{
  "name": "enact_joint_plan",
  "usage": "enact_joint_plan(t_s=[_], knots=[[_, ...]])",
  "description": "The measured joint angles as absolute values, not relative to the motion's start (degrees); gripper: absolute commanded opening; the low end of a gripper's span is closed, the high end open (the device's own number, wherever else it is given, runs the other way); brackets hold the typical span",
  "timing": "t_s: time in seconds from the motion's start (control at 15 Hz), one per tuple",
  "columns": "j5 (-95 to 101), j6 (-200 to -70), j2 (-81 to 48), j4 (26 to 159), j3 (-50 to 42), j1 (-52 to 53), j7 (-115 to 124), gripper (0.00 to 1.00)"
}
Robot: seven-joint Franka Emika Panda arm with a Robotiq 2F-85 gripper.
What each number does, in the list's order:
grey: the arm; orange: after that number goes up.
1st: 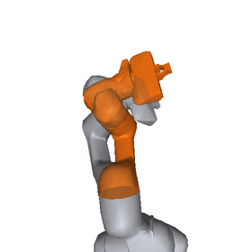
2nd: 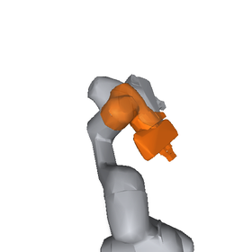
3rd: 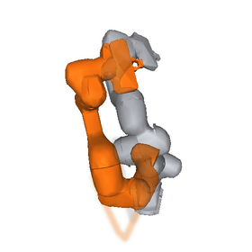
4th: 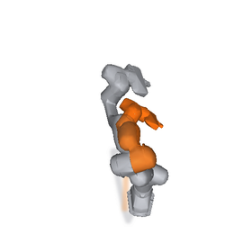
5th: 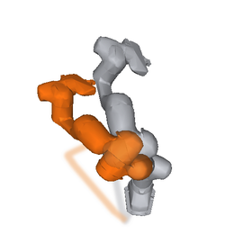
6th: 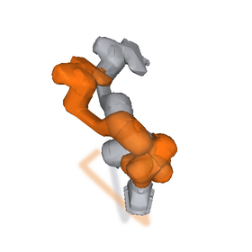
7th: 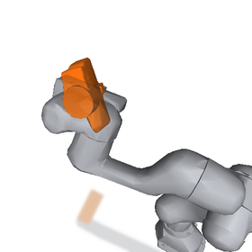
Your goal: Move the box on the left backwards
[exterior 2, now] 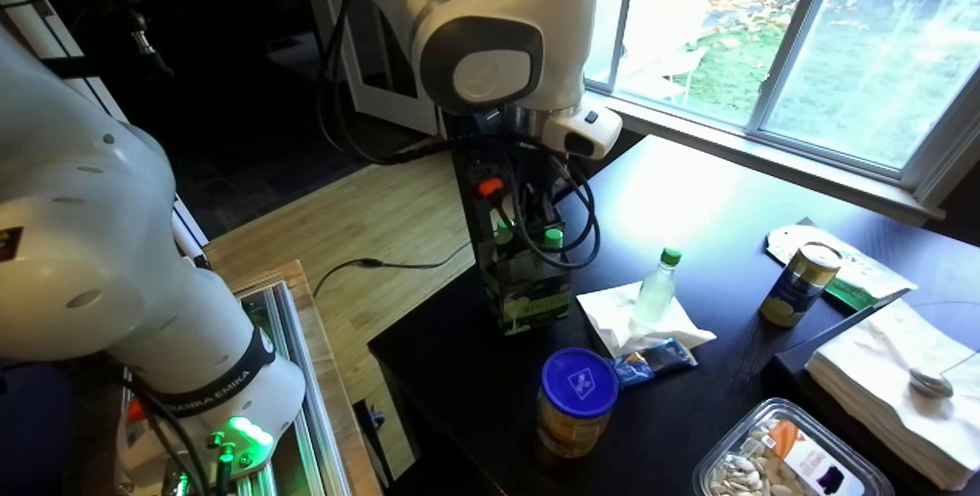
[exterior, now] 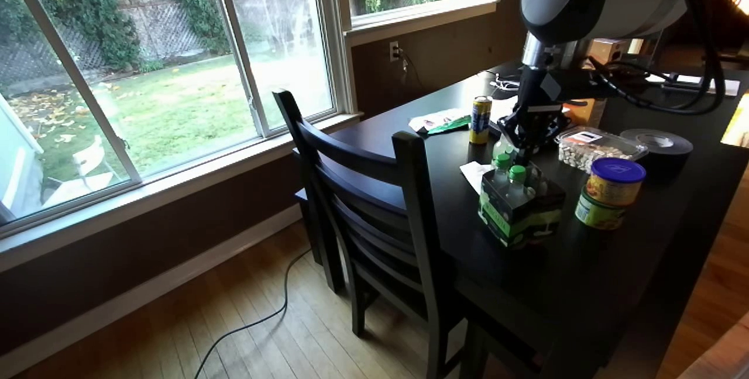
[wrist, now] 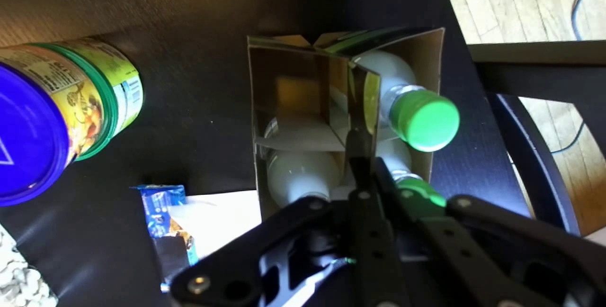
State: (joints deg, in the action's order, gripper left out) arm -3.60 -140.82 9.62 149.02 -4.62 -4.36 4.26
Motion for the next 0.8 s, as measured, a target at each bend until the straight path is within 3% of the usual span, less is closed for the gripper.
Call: enact_joint_plan(t_s=[0.8], knots=[[-1.4,-132.9,12.5,152.3,-5.7,-4.3,-16.9,0.01]])
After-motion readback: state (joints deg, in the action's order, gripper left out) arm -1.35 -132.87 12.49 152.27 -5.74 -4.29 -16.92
